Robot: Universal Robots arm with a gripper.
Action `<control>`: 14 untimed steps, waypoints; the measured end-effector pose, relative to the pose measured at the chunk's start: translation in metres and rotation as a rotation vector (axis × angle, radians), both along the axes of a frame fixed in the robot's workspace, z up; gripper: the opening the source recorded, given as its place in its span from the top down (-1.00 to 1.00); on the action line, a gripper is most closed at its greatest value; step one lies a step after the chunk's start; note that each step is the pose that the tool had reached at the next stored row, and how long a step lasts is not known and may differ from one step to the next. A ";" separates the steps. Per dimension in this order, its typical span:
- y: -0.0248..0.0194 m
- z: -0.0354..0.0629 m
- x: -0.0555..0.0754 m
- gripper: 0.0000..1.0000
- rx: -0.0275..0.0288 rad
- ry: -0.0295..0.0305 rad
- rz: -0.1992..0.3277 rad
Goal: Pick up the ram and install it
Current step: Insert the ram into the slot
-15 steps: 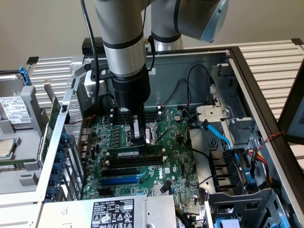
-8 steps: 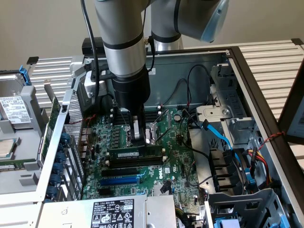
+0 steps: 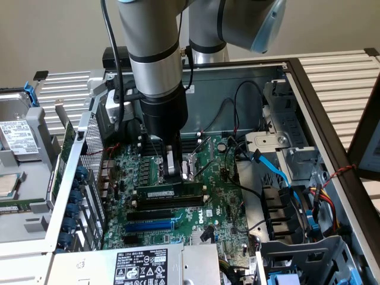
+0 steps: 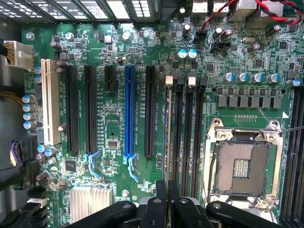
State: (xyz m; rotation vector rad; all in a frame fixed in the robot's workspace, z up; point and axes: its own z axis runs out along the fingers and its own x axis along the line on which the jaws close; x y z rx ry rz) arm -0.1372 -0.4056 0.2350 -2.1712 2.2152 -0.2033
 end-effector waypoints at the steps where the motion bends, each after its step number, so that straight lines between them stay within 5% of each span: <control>1: 0.0001 -0.0001 0.000 0.74 -0.0004 -0.0010 -0.001; 14: 0.0003 -0.0021 -0.003 0.74 -0.0009 -0.0138 -0.016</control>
